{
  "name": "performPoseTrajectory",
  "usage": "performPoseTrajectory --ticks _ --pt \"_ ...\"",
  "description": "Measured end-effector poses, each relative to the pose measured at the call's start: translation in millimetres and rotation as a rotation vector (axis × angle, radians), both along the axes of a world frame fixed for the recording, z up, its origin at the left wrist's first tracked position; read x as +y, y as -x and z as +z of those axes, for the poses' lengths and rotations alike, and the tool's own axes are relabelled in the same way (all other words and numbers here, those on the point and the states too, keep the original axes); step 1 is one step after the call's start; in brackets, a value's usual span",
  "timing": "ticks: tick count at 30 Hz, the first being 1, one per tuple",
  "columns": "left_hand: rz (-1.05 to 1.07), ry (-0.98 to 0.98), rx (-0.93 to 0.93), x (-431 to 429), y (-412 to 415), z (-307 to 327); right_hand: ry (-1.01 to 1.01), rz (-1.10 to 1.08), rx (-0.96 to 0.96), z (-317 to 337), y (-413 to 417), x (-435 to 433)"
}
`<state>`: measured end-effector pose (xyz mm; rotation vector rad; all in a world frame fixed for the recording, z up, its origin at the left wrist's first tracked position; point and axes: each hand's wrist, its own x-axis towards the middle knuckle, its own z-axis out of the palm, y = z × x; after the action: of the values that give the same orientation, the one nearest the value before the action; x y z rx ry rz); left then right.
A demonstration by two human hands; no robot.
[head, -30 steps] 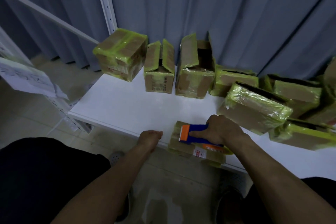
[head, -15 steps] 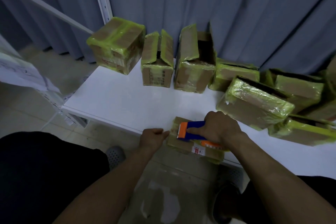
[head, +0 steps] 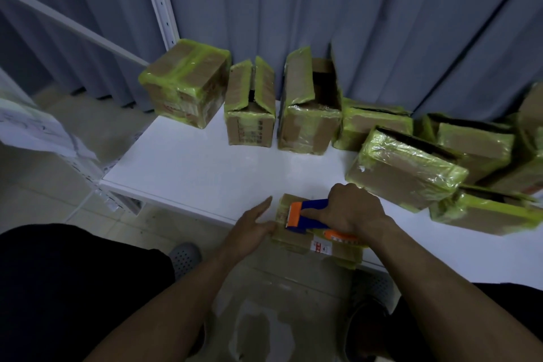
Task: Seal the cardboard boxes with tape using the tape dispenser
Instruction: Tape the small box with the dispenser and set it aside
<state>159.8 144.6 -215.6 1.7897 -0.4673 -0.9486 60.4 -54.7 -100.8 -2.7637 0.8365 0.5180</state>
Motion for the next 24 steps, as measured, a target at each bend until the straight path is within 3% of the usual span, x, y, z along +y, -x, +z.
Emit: performPoseTrajectory --ticks 4,10,17,24 --pt "-0.296 0.033 -0.113 -3.0 -15.2 10.8 -0.073 -0.008 0.034 2.1 0.1 -4.9" --pt "-0.441 -0.037 -0.194 -9.3 -28.8 11.5 -0.263 -0.047 0.012 6.9 1.3 -20.6" --pt "-0.430 -0.170 -0.261 -13.1 -28.0 5.9 -0.316 -0.148 -0.188 -0.8 17.8 -24.8" --pt "-0.485 -0.321 -0.318 -14.6 -27.5 14.6 -0.328 -0.123 -0.206 8.5 29.2 -19.9"
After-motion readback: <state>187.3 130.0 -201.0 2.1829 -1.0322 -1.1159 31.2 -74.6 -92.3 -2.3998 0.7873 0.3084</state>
